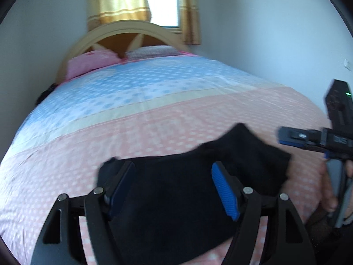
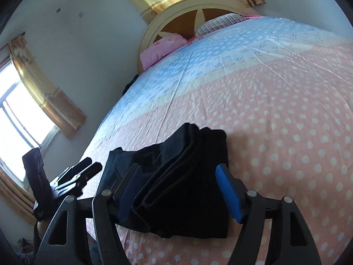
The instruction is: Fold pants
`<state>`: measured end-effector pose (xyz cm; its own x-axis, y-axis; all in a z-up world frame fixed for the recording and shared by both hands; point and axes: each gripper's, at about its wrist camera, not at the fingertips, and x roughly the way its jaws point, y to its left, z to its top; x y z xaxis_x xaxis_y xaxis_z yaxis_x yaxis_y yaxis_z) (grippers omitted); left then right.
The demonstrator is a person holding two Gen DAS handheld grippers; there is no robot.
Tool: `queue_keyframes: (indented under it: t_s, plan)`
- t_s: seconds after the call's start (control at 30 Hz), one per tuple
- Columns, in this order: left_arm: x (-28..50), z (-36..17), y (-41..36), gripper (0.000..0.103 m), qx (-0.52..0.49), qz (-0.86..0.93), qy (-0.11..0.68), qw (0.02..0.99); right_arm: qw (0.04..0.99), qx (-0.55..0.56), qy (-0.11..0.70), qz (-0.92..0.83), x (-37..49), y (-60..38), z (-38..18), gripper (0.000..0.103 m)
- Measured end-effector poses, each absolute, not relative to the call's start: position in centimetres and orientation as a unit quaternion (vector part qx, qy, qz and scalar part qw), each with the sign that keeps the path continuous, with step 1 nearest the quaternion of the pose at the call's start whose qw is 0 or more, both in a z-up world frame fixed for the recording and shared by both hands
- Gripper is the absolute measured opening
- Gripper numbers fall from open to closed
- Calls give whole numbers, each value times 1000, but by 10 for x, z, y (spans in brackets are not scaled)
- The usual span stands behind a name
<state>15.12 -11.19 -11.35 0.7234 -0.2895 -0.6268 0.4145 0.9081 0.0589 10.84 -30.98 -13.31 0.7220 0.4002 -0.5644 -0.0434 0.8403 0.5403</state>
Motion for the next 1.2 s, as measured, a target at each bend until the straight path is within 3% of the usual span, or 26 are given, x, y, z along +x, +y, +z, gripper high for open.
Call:
queue_keyframes:
  t_s: [0.23,0.3,0.33,0.4,0.43,0.6,0.7,0.87,1.07,1.17,1.2]
  plan:
    - [184,-134,-65,77,46,-118,345,930,898,186,386,103,122,-278,-130,71]
    - [187,-139,-63,77,39,-117,354,927,897,166,398,98,126,-270,-132,56]
    - [187,-141,-62,77,37,-119,356,926,897,156,401,98,127,-267,-133,36]
    - [189,-144,-62,77,37,-123,361,924,901,144,396,101,125,-265,-133,18]
    - [190,-144,-61,77,37,-124,361,923,903,150,388,107,123,-267,-130,17]
    - [188,-145,-55,77,26,-126,361,924,911,220,326,128,108,-294,-115,16]
    - [189,-144,-52,77,24,-125,356,926,895,256,346,121,111,-310,-130,16]
    - [204,-161,-54,89,49,-95,359,927,852,338,390,93,108,-344,-175,19]
    - [204,-169,-48,90,25,-111,368,923,872,273,401,71,109,-330,-164,19]
    - [203,-165,-49,91,26,-111,364,925,868,291,398,62,107,-340,-166,33]
    - [203,-165,-49,91,27,-112,363,925,887,275,370,39,101,-342,-152,33]
